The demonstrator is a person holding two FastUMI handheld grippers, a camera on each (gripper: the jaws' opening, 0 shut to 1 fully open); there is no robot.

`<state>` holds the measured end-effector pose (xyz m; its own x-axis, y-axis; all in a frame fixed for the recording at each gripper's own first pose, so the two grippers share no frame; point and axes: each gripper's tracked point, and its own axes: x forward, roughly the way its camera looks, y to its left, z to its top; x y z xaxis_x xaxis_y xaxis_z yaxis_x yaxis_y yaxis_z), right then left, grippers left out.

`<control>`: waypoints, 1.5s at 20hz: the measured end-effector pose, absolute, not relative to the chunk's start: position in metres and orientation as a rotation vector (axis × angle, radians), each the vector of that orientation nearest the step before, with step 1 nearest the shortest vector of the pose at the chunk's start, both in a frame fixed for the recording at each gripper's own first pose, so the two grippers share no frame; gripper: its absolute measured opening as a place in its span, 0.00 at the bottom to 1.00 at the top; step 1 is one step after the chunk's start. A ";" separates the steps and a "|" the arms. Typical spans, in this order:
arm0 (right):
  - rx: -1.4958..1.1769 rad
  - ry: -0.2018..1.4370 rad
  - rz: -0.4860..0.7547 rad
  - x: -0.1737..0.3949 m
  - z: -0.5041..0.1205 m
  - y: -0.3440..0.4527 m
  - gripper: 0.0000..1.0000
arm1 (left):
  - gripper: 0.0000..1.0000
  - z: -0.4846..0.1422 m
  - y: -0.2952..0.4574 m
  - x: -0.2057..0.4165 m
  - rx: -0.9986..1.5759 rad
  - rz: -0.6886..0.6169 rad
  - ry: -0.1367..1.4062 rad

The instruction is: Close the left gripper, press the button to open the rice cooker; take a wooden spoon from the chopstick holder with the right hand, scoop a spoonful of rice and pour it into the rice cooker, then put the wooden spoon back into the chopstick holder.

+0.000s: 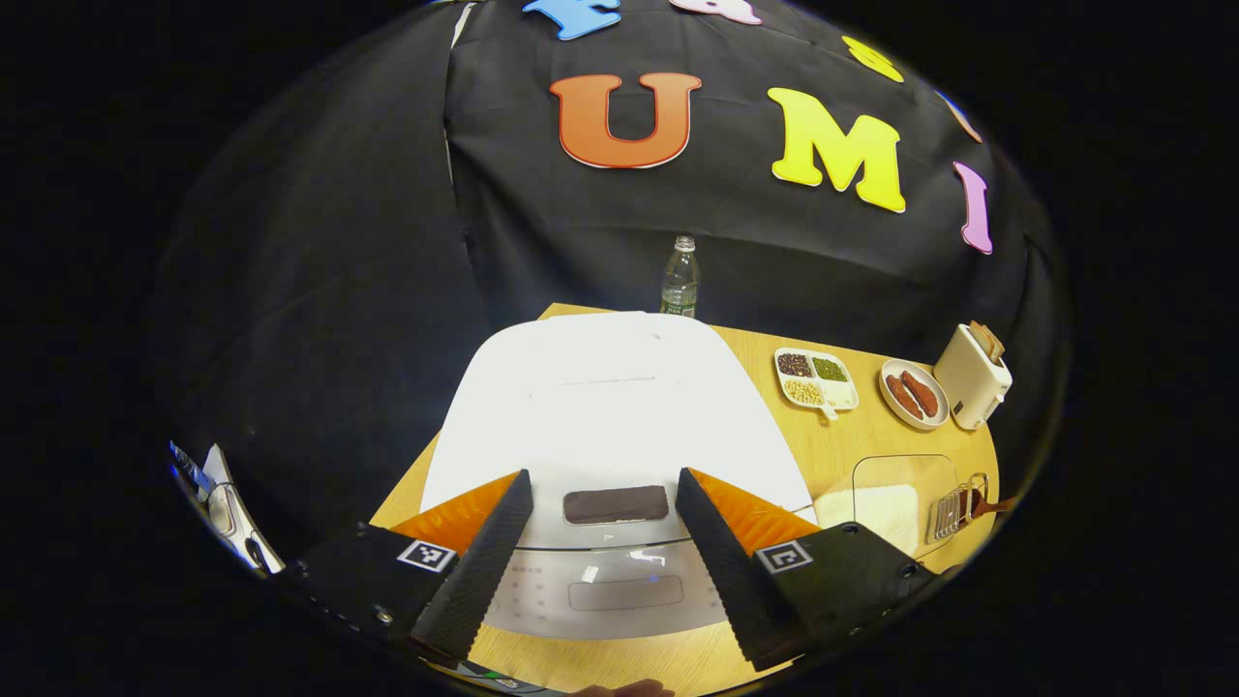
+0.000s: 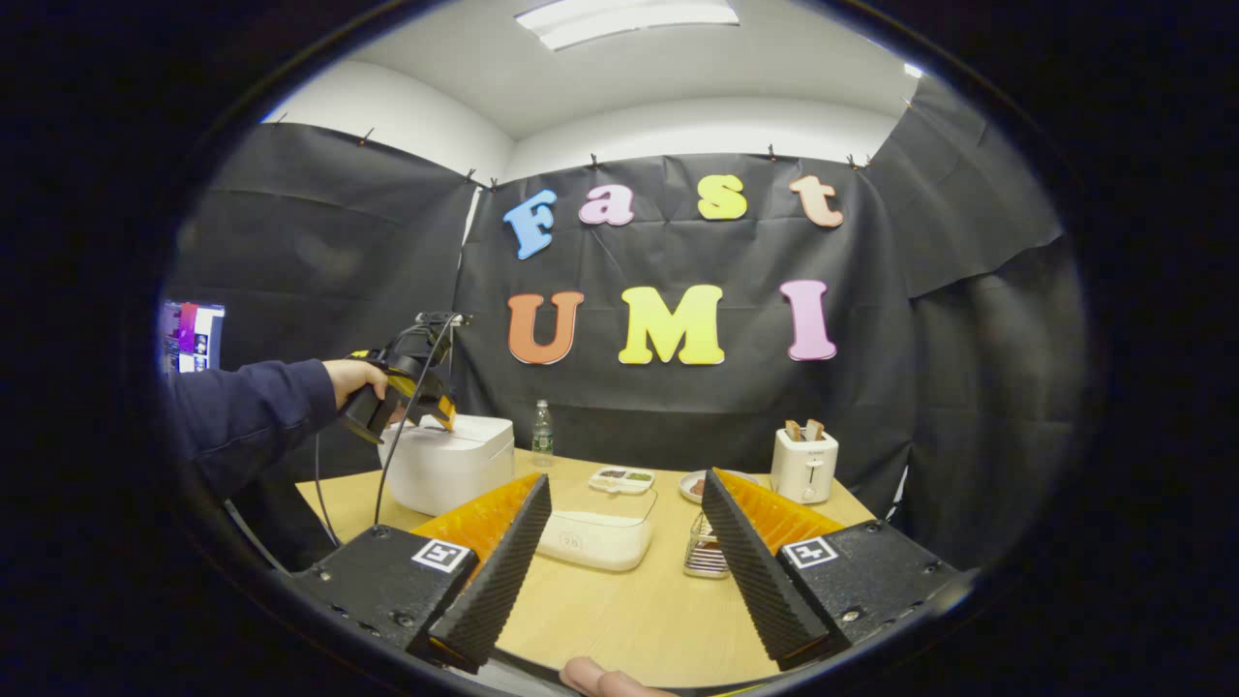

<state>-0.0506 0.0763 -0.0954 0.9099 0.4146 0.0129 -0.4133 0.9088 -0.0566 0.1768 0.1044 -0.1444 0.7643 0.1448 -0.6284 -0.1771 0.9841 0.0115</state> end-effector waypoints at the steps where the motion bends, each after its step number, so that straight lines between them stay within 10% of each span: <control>1: -0.054 -0.025 0.426 -0.051 -0.095 0.076 1.00 | 0.97 -0.143 0.104 0.177 -0.056 0.172 0.675; 17: -0.053 -0.047 0.360 -0.045 -0.080 0.070 0.98 | 0.95 -0.131 0.096 0.161 -0.069 0.148 0.589; 30: -0.025 -0.093 0.288 -0.060 -0.040 0.061 1.00 | 0.94 -0.035 0.043 0.036 -0.080 0.047 0.180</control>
<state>-0.0598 0.0615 -0.0398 0.9546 0.2845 0.0880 -0.2822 0.9586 -0.0377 0.0361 0.0426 -0.0348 0.9828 0.0391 -0.1803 -0.0535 0.9957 -0.0758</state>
